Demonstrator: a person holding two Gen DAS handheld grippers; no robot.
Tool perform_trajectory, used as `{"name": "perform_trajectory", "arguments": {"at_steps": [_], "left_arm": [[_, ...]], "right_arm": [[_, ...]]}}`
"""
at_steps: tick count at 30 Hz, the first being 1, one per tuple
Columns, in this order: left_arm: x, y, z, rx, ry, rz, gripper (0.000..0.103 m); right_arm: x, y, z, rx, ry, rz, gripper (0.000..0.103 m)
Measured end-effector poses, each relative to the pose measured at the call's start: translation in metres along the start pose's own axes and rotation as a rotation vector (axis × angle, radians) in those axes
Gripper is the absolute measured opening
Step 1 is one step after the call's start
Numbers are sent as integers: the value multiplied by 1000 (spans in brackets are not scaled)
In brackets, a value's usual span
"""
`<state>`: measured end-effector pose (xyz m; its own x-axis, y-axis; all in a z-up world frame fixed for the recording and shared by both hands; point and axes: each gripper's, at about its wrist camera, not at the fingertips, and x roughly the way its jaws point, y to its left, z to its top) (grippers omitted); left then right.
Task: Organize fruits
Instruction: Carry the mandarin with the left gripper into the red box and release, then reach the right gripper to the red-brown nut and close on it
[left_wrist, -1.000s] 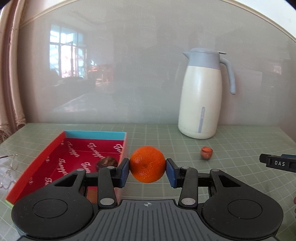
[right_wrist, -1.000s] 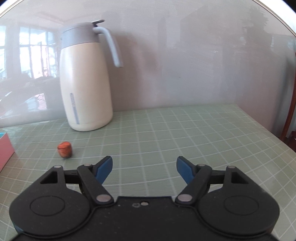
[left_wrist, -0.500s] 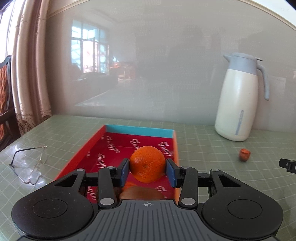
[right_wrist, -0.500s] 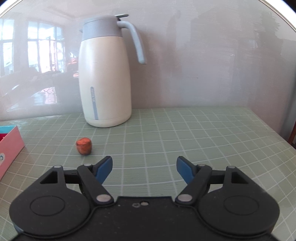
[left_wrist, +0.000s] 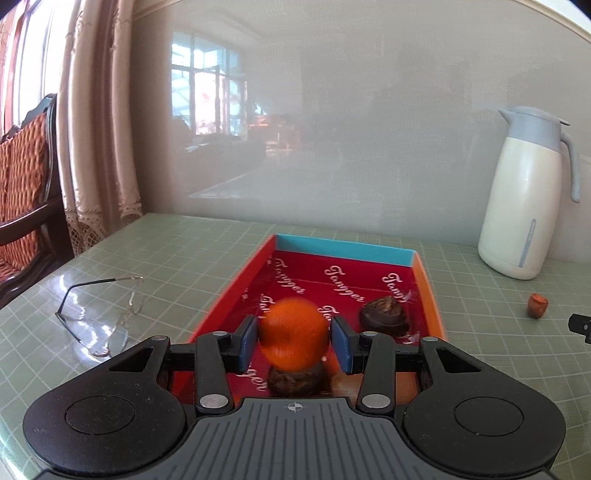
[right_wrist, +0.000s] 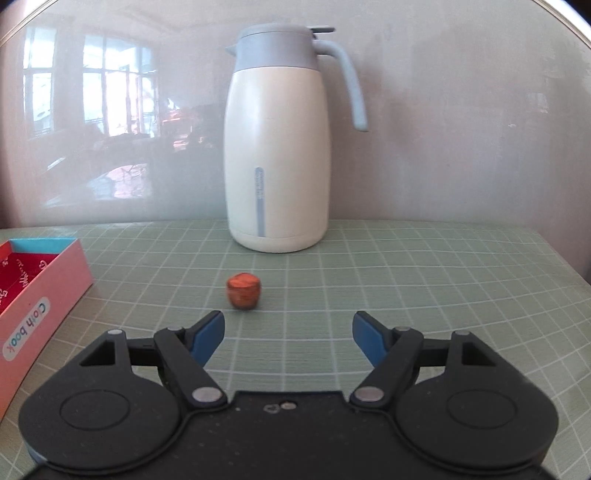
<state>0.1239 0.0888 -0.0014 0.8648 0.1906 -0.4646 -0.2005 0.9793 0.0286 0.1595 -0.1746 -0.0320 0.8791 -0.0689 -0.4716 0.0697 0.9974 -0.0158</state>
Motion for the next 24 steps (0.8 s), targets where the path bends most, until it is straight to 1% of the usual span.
{"name": "perform_trajectory", "arguments": {"at_steps": [1, 2, 4, 6, 14, 16, 20, 24], "left_arm": [[0, 3, 0, -6, -4, 6, 48], [-1, 5, 0, -13, -11, 10, 68], [-5, 10, 1, -27, -46, 42, 91], [-8, 12, 2, -36, -77, 46, 93], [-7, 9, 2, -32, -83, 47, 94], [-7, 10, 1, -35, -95, 53, 94], [-7, 17, -2, -51, -99, 70, 95], [-4, 28, -3, -61, -90, 91, 96]], "right_arm": [[0, 1, 0, -4, 1, 0, 76], [0, 3, 0, -7, 1, 0, 76], [2, 4, -1, -12, 4, -3, 77], [3, 4, -1, -16, 8, -6, 77], [6, 9, -2, -35, 10, -3, 77], [7, 11, -2, -45, 10, 2, 77], [13, 15, -1, -74, 5, 7, 77], [18, 19, 0, -91, -3, 4, 73]]}}
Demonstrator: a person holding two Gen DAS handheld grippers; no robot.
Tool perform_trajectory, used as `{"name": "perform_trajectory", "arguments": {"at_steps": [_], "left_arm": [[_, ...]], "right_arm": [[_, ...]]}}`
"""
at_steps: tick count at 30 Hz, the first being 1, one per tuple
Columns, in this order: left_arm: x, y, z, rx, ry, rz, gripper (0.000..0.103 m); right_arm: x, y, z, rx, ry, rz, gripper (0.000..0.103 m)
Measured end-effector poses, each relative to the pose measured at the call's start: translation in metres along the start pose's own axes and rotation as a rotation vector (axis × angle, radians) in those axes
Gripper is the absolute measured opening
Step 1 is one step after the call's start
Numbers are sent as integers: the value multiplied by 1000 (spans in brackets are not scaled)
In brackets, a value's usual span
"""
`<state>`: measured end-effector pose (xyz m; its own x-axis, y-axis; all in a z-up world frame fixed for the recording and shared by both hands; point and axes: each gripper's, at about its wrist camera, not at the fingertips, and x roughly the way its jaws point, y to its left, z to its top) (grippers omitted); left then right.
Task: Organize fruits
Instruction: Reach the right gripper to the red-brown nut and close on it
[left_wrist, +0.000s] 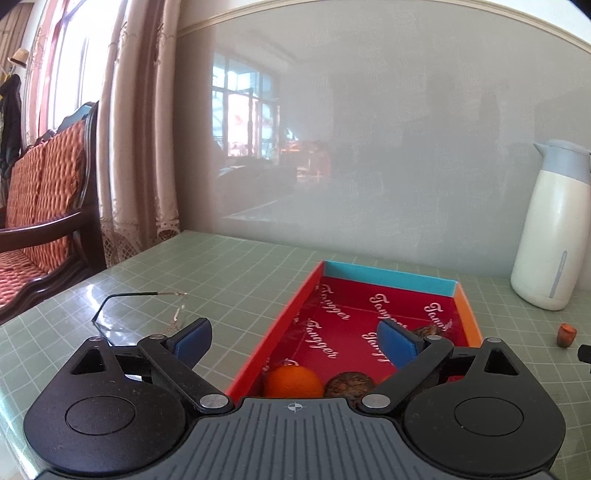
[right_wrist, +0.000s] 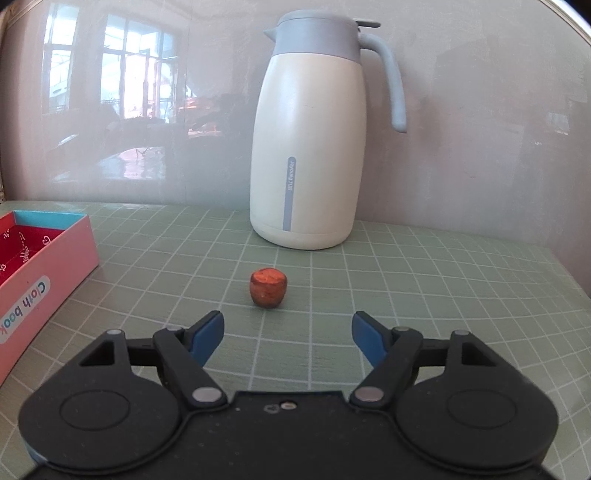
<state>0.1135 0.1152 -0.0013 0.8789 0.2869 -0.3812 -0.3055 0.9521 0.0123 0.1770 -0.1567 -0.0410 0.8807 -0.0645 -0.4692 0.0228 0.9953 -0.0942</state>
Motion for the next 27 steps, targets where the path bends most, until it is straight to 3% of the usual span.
{"name": "perform_trajectory", "arguments": {"at_steps": [16, 18, 27], "left_arm": [[19, 62, 2, -123, 16, 152, 96], [22, 69, 2, -146, 25, 168, 96], [31, 77, 1, -187, 51, 164, 96]], "right_arm": [[30, 16, 16, 36, 6, 18, 61], [37, 15, 20, 45, 21, 7, 51], [67, 3, 24, 101, 99, 16, 48]]}}
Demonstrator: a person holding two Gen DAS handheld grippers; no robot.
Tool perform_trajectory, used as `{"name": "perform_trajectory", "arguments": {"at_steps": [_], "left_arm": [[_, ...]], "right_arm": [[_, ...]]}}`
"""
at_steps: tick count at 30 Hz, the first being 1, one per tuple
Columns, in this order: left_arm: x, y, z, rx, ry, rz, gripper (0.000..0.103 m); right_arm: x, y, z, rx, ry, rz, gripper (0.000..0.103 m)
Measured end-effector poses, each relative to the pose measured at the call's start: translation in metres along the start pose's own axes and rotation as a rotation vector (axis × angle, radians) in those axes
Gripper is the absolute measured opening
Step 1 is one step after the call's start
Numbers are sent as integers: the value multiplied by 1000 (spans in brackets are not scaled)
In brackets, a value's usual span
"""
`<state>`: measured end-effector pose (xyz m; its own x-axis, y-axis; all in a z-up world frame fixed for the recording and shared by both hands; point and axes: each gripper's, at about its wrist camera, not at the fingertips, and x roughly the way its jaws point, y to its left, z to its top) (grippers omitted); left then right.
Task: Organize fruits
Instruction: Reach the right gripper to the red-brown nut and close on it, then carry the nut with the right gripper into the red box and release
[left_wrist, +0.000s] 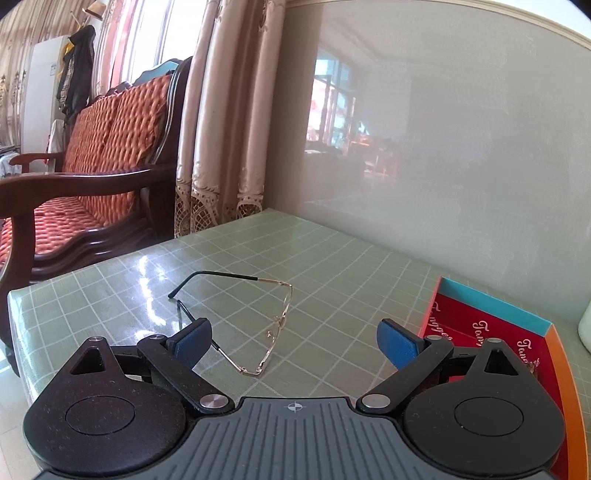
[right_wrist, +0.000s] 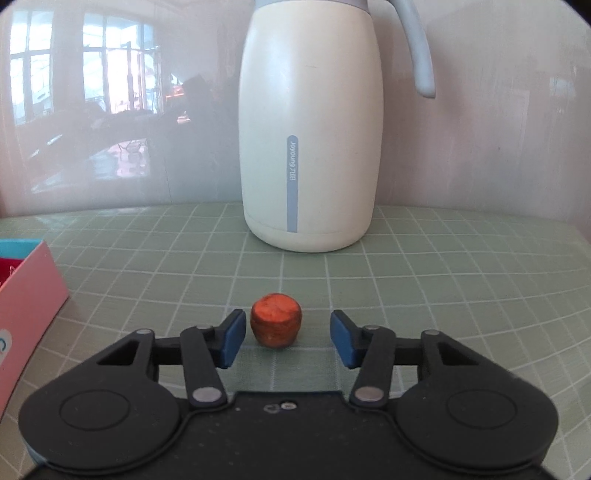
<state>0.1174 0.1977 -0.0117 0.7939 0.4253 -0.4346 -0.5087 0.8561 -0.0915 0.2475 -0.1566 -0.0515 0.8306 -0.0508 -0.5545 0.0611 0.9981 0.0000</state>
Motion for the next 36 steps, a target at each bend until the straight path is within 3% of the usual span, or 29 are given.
{"name": "perform_trajectory", "arguments": {"at_steps": [1, 2, 19, 36], "left_arm": [[0, -1, 0, 5, -1, -1, 96], [0, -2, 0, 9, -2, -2, 96], [-7, -8, -4, 30, 2, -42, 96], [-12, -2, -6, 49, -2, -45, 96]], "right_arm": [[2, 0, 0, -3, 6, 8, 41], [3, 1, 0, -9, 11, 12, 27], [-64, 16, 5, -99, -86, 49, 28], [-85, 84, 1, -163, -140, 175, 28]]}}
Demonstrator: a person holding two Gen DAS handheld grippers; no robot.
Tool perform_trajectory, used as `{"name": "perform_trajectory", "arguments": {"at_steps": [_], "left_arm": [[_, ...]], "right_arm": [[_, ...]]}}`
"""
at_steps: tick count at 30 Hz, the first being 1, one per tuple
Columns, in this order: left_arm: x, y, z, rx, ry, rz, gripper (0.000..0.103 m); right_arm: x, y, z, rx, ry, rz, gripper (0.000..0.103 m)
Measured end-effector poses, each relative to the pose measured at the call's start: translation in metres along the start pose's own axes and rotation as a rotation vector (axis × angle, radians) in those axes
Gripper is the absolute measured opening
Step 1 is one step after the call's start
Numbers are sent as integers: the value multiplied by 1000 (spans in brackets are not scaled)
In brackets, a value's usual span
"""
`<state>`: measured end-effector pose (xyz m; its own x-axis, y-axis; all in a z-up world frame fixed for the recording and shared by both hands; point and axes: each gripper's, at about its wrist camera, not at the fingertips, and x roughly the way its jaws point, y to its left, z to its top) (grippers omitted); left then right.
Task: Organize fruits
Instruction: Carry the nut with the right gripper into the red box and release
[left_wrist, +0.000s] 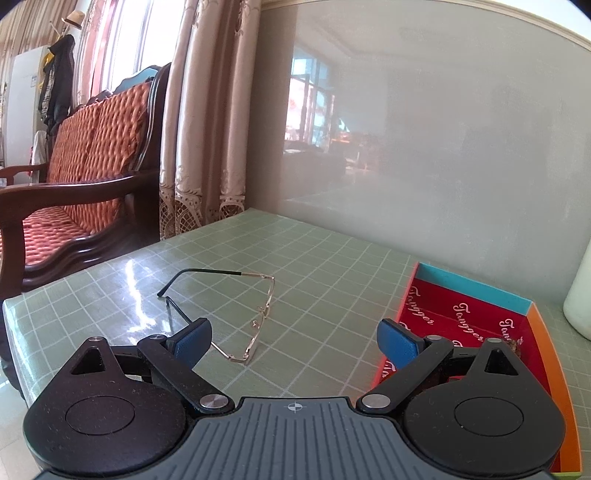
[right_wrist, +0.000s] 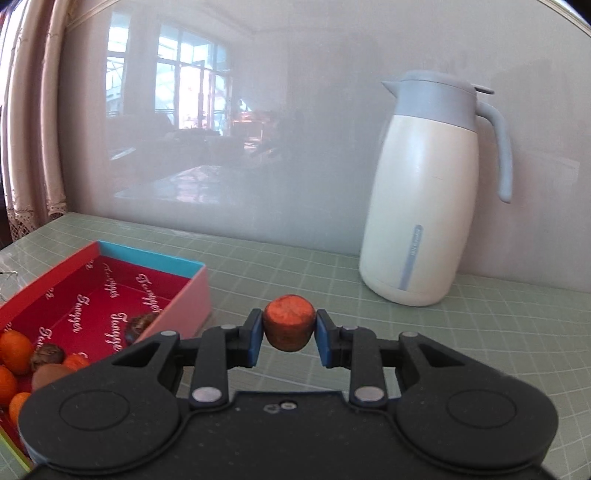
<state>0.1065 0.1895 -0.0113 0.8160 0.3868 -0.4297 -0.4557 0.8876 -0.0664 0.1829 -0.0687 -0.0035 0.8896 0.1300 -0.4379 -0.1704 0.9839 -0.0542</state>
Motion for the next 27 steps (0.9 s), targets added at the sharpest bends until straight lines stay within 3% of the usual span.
{"name": "perform_trajectory", "arguments": {"at_steps": [9, 25, 27], "left_arm": [[-1, 0, -1, 12, 2, -7, 96], [-1, -4, -2, 47, 0, -16, 96], [-1, -4, -2, 48, 1, -17, 96]], "right_arm": [[-9, 37, 3, -34, -52, 98, 28], [1, 103, -7, -80, -17, 219, 28], [3, 108, -10, -102, -6, 215, 37]]}}
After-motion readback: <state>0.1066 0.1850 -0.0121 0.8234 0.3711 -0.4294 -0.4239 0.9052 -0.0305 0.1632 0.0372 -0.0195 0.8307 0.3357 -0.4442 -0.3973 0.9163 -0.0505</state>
